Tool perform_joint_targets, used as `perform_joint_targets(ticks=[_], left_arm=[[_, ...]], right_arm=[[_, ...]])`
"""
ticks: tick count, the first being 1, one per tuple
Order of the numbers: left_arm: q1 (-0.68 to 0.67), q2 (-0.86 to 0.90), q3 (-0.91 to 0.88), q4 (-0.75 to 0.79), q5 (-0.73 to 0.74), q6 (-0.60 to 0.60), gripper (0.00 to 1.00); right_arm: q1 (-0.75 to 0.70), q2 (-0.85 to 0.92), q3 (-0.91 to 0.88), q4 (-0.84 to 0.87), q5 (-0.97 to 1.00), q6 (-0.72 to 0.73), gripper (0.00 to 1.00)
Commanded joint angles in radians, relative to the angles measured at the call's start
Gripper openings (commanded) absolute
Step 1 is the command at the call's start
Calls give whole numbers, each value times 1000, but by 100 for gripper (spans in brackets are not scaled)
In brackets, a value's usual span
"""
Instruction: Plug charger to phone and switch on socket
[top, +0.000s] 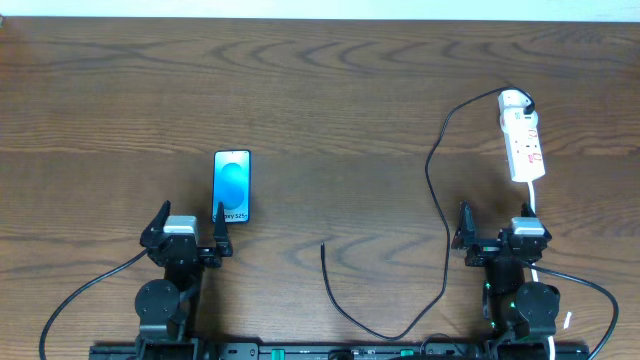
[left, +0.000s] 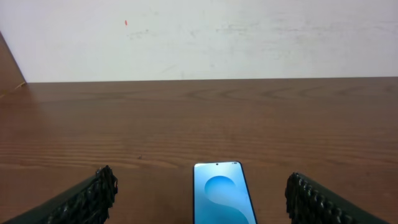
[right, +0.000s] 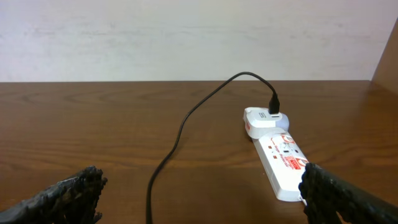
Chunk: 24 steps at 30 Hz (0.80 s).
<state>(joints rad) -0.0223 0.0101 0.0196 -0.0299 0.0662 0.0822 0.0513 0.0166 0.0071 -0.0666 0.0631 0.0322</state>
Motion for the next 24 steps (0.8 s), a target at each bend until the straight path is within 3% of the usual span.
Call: perform_joint_targets(ticks=[1, 24], left_arm=[[4, 0, -16, -36, 20, -1, 89], [4, 0, -16, -29, 13, 0, 89]], right_arm=[[8, -10, -2, -3, 6, -19, 99], [8, -10, -2, -3, 6, -19, 99]])
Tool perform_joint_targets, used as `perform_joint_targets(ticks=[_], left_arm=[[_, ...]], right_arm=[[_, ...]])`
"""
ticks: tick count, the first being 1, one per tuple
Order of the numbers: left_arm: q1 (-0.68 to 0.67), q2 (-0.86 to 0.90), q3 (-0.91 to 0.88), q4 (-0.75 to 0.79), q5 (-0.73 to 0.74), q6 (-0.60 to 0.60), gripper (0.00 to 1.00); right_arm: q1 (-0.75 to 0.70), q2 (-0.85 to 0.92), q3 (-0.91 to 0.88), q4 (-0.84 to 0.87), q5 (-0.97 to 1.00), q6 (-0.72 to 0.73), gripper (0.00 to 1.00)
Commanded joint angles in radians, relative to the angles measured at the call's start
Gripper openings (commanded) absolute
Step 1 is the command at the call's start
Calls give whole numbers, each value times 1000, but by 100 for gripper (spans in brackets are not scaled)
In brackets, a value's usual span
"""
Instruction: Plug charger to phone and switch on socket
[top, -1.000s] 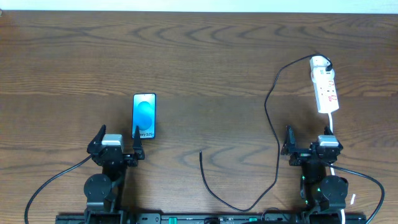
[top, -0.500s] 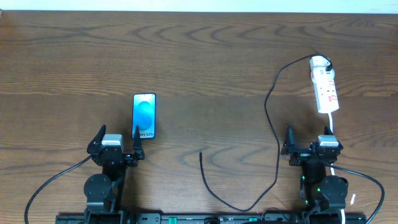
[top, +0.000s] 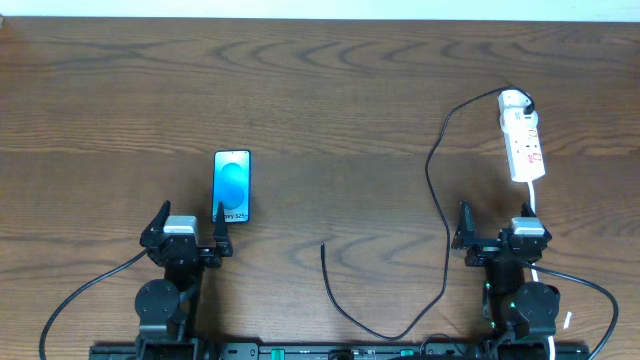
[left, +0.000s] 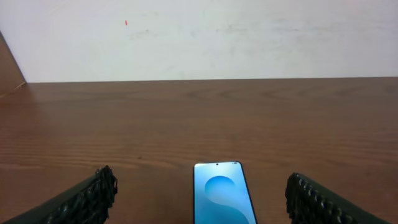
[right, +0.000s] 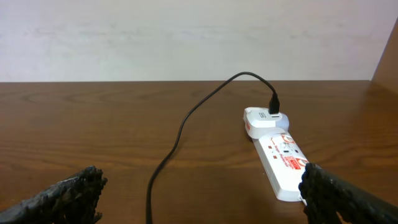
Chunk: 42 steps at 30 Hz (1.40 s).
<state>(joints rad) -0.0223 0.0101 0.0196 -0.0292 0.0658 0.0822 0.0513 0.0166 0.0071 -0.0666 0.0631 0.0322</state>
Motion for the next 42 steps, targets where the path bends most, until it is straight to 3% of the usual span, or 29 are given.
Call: perform_joint_targets(ticks=[1, 25, 32, 42], left_arm=[[4, 0, -16, -30, 13, 0, 89], [4, 0, 45, -36, 6, 0, 89], [4, 6, 128, -122, 0, 14, 89], [4, 223, 306, -163, -13, 56, 89]], right_arm=[[8, -10, -2, -3, 6, -19, 99], [8, -10, -2, -3, 6, -19, 99], [8, -10, -2, -3, 6, -19, 99], [8, -10, -2, -3, 6, -19, 99]])
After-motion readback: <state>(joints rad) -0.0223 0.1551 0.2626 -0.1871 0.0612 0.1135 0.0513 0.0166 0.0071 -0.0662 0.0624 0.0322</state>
